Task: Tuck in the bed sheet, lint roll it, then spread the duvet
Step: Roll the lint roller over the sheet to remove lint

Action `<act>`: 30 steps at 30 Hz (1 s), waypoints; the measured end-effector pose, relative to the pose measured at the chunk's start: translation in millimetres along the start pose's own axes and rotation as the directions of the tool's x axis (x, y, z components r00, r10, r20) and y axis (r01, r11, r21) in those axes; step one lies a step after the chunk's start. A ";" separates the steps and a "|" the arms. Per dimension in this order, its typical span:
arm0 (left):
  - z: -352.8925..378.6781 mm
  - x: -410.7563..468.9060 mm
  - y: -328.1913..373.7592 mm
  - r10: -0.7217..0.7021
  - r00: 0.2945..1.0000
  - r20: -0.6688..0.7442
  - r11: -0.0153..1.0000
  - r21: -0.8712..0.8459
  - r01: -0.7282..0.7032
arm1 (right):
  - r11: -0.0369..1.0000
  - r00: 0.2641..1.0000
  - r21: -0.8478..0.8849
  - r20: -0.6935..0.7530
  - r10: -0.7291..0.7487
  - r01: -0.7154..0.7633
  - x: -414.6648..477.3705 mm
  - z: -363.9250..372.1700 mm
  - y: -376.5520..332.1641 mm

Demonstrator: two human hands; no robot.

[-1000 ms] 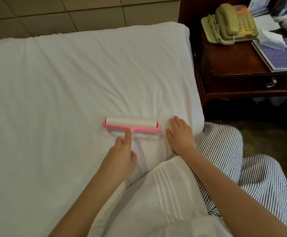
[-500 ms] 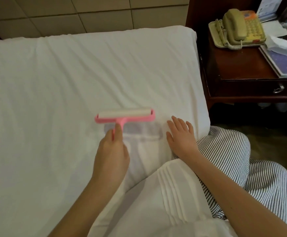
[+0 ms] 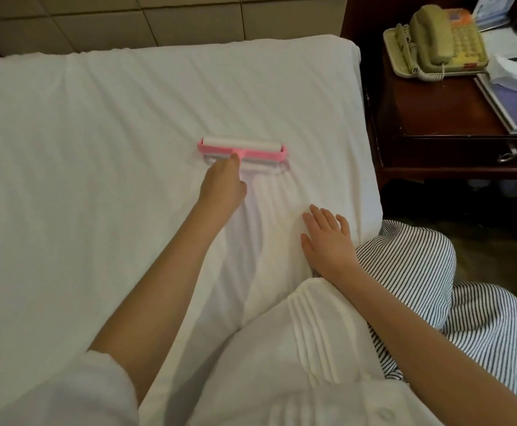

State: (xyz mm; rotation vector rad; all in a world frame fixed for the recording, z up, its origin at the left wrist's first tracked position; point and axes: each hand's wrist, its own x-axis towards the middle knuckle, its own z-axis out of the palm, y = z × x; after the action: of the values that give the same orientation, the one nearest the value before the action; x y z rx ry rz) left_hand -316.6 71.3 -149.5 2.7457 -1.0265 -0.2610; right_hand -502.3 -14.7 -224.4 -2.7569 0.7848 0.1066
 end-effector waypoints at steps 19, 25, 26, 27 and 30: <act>-19.3 -1.7 12.1 0.045 0.994 -0.096 0.999 -0.009 -0.047 | 0.998 0.999 0.043 0.024 0.035 -0.036 2.1 -0.5 1.1; -15.9 -96.5 6.8 -0.035 0.998 0.053 0.991 0.129 0.028 | 0.992 0.998 0.109 0.001 0.057 -0.057 20.5 -6.0 -5.2; -10.3 -100.5 6.1 -0.067 0.994 0.087 0.986 0.158 0.053 | 0.993 0.999 0.107 0.002 0.054 -0.054 24.4 -5.5 -7.4; -6.6 -98.1 6.9 -0.090 0.991 0.101 0.981 0.179 0.071 | 0.993 0.999 0.102 0.007 0.053 -0.054 27.9 -4.3 -9.2; -0.3 -54.5 13.8 -0.126 0.989 0.081 0.980 0.167 0.111 | 0.994 0.998 0.088 0.031 0.062 -0.064 34.5 -0.4 -10.6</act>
State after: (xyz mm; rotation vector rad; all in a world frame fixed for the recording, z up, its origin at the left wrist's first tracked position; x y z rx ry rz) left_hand -365.7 97.2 -140.7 2.9726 -0.9454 -0.3382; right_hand -467.3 -23.6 -226.4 -2.6420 0.8485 0.1193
